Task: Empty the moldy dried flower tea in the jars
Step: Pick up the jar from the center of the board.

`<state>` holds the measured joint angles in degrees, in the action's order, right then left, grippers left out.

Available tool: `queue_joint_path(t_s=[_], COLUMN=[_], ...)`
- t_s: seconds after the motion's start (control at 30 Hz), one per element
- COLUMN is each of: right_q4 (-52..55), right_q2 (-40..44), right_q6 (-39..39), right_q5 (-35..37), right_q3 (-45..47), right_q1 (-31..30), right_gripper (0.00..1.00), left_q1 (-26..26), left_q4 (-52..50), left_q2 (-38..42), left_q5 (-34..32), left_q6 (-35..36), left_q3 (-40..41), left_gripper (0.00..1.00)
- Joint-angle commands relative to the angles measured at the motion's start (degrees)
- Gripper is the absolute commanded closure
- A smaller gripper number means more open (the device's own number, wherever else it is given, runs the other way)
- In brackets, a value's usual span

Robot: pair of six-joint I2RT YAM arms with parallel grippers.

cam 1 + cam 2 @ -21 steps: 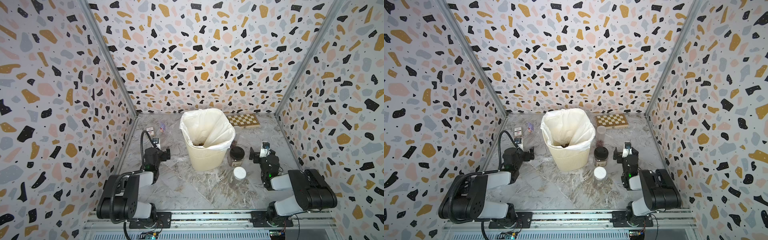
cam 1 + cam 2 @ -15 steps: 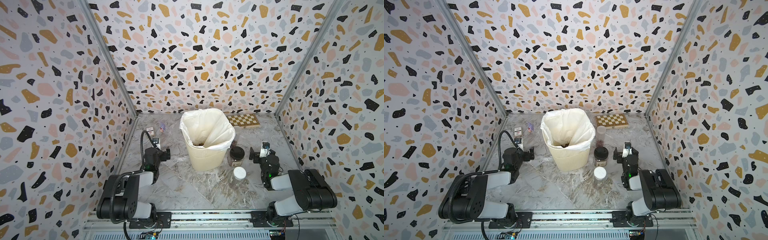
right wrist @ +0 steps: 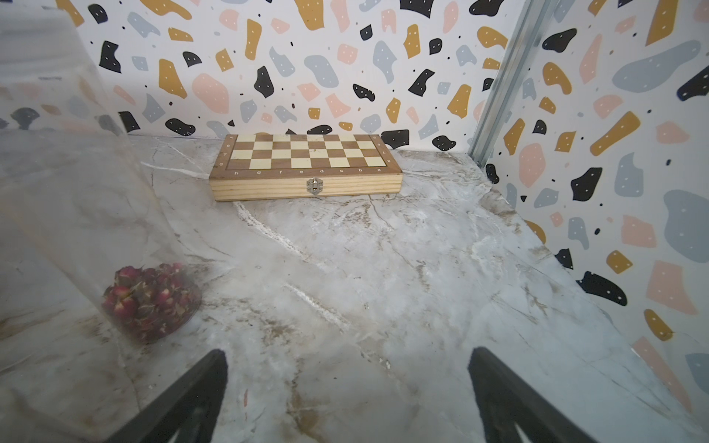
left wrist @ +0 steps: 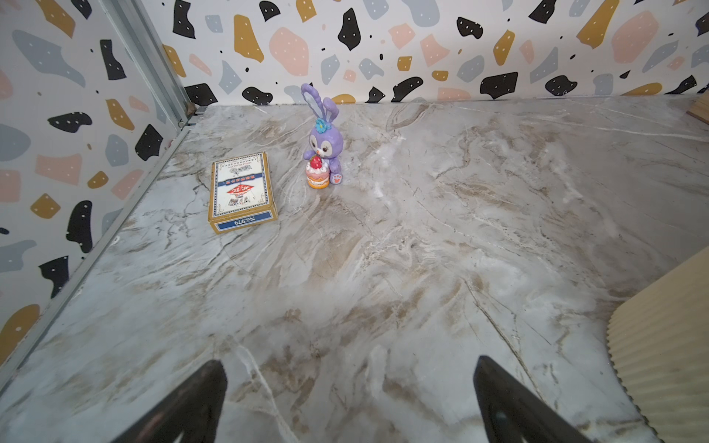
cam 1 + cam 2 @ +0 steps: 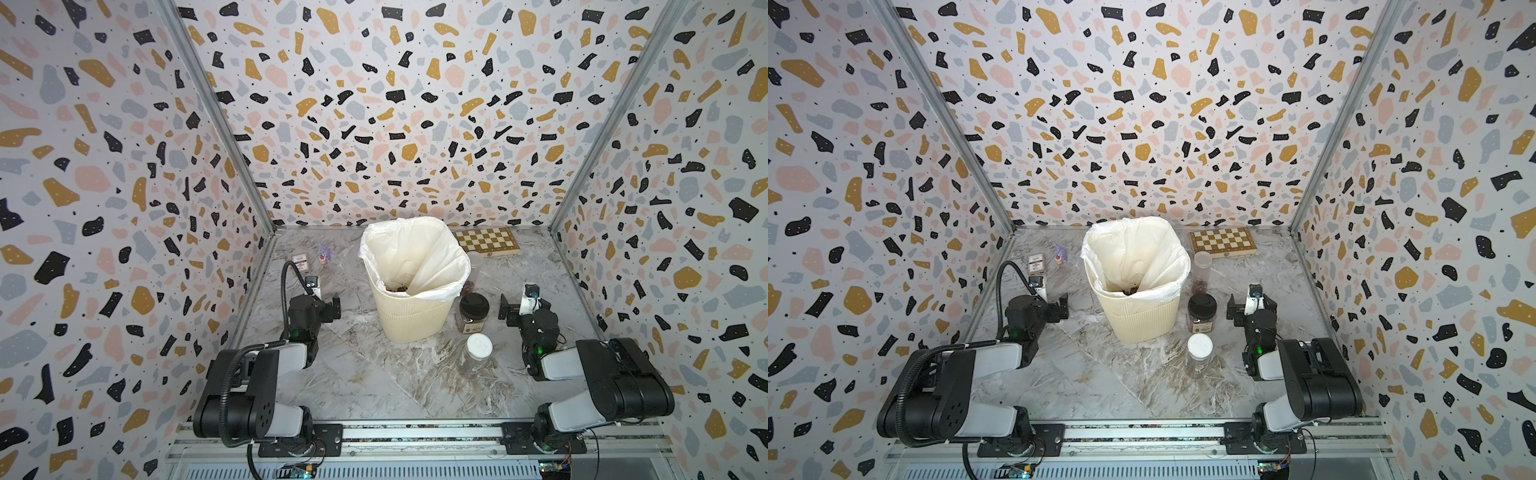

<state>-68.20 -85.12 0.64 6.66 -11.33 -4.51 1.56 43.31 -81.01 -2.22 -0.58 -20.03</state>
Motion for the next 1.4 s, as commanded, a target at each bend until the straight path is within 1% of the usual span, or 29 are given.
queue_joint_path(t_s=[0.0, 0.3, 0.33, 0.37, 0.4, 0.43, 0.47, 0.53, 0.57, 0.63, 0.7, 0.77, 0.9, 0.97, 1.03, 1.13, 1.23, 1.37], right_q4=[-1.32, -1.25, -1.48, -0.4, 5.26, 13.78, 19.94, 26.34, 28.58, 33.61, 41.37, 48.96, 57.52, 61.41, 67.01, 75.78, 80.91, 86.86], right_q2=[0.66, 0.59, 0.83, 1.47, 3.18, 5.4, 6.66, 7.92, 8.27, 8.63, 9.07, 9.27, 11.32, 13.6, 15.39, 17.57, 20.21, 23.5], right_q6=[0.4, 0.49, 0.48, 0.85, 1.53, 2.19, 2.9, 5.19, 6.71, 8.04, 8.74, 10.34, 13.55, 12.64, 10.52, 8.4, 8.77, 12.14], right_q5=[-0.1, -0.24, -0.15, 0.77, 1.09, 0.77, 0.53, -1.17, -3.74, -5.94, -7.88, -11.45, -20.39, -22.87, -23.25, -24.15, -21.99, -18.34], right_q3=[-0.68, -0.81, -0.63, -1.41, -3.32, -7.25, -10.67, -14.73, -16.39, -19.73, -24.19, -29.11, -34.08, -36.12, -38.62, -41.8, -42.24, -41.24], right_q1=[-0.04, 0.07, 0.04, 0.03, 0.33, 0.98, 1.74, 3.15, 4.01, 4.26, 4.27, 4.25, 3.63, 2.0, -0.01, -3.35, -9.51, -18.38], right_gripper=[0.01, 0.01, 0.01, 0.01, 0.01, 0.01, 0.0, 0.01, 0.01, 0.01, 0.0, 0.0, 0.0, 0.0, 0.0, 0.0, 0.0, 0.0], left_q1=[-0.16, -0.16, -0.16, -0.35, -0.61, -1.15, -1.54, -1.74, -1.88, -2.41, -3.0, -3.14, -3.15, -3.14, -3.14, -3.07, -2.8, -2.53], left_q4=[1.38, 1.51, 1.94, -0.6, -6.87, -12.77, -16.19, -20.04, -21.58, -24.86, -30.9, -36.16, -42.33, -45.18, -49.45, -56.09, -57.72, -61.78], left_q2=[0.15, 0.14, 0.47, 1.79, 3.99, 5.9, 7.02, 8.89, 10.06, 12.11, 13.44, 14.23, 15.45, 16.75, 17.68, 19.1, 22.63, 26.68], left_q5=[0.28, 0.3, -1.45, -3.09, -3.26, -3.1, -2.94, -3.46, -4.27, -3.94, -2.07, 0.55, 5.82, 7.13, 7.58, 10.0, 10.79, 11.17], left_q6=[0.58, 0.58, -0.07, -0.99, -1.4, -1.85, -2.18, -2.68, -3.72, -5.59, -6.89, -7.81, -11.22, -12.96, -14.36, -15.57, -18.26, -19.55], left_q3=[0.34, 0.38, 0.27, -0.75, -2.88, -5.34, -7.16, -9.22, -9.98, -11.97, -15.38, -18.81, -21.4, -22.1, -23.38, -24.5, -22.52, -21.54], left_gripper=[0.01, 0.01, 0.01, 0.01, 0.01, 0.01, 0.01, 0.01, 0.01, 0.01, 0.01, 0.01, 0.01, 0.01, 0.01, 0.01, 0.01, 0.01])
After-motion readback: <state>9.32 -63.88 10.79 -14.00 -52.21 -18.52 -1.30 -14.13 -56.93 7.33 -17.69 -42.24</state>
